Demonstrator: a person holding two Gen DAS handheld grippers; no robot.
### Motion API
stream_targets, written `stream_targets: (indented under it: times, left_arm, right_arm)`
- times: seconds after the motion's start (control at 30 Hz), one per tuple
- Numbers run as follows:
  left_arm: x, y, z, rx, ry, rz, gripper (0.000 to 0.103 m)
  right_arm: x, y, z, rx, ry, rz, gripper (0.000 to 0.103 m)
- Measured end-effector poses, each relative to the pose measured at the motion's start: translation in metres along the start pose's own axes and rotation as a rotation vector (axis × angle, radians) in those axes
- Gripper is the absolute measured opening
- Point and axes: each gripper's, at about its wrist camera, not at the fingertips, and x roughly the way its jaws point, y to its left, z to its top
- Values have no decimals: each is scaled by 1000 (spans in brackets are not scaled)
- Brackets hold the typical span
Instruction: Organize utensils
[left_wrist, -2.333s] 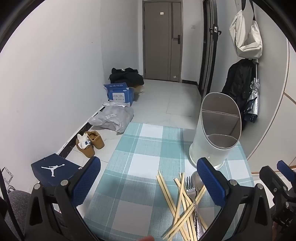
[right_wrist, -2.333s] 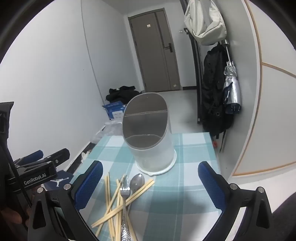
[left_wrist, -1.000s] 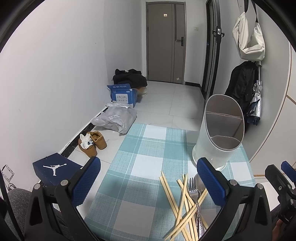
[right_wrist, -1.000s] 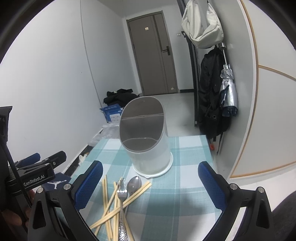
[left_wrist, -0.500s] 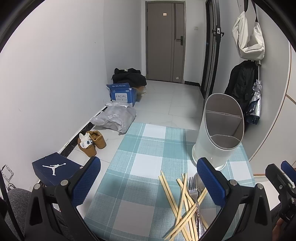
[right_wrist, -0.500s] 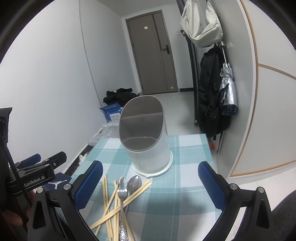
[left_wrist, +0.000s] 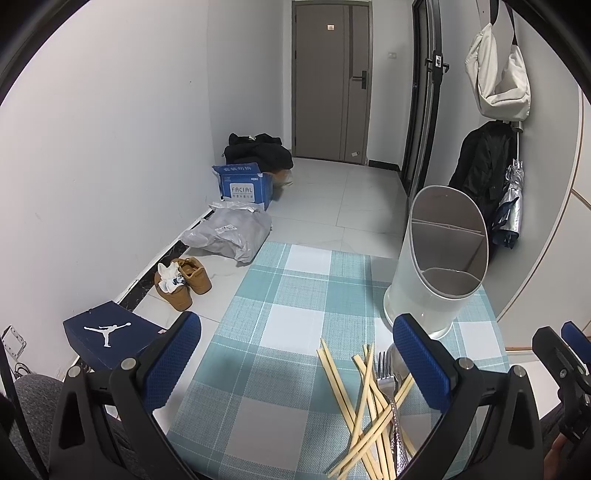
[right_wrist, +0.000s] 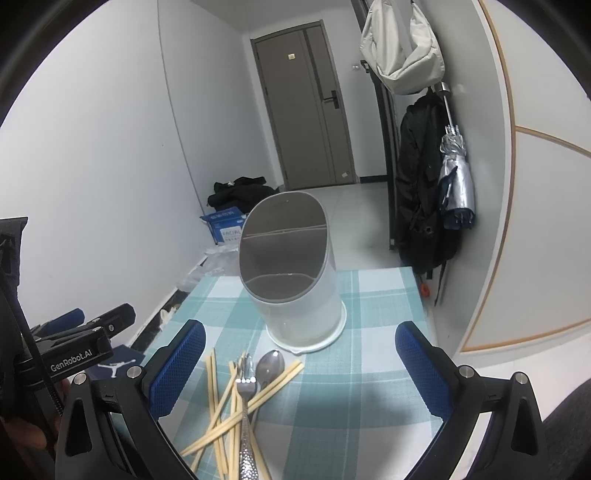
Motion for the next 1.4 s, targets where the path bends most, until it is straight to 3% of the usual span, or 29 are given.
stream_targets:
  times: [0.37,0.5,0.63,0.83,0.9,1.0,1.2,1.27,1.4]
  left_arm:
    - [6,2,1,-17,21,-7,102]
    - [15,4,2,-39,62,-22,102]
    - [34,14,4,-91,141,-47,102]
    - [64,33,5,-218,256,-93,102]
    - [73,36,5,-229,288,-79,102]
    - [86,41,5,-243,346,-51,102]
    - [102,51,1,-303,447,-85,102]
    - [103,53,2,-311,458,-90,102]
    - [106,59,4,-324,457,-98,102]
  right_arm:
    - [6,-2,1,28,26,25,103]
    - [13,-1,0,34,50,41,103]
    - [36,-5,-3,59,133,67,103]
    - [85,-16,-14,113,336,60,85]
    - [103,-17,-23,113,419,39,72]
    - [126,-16,-35,108,512,25,63]
    - [149,-7,-48,76,576,7,49]
    - [154,-3,-51,78,593,27,41]
    - [150,6,-45,76,559,110,41]
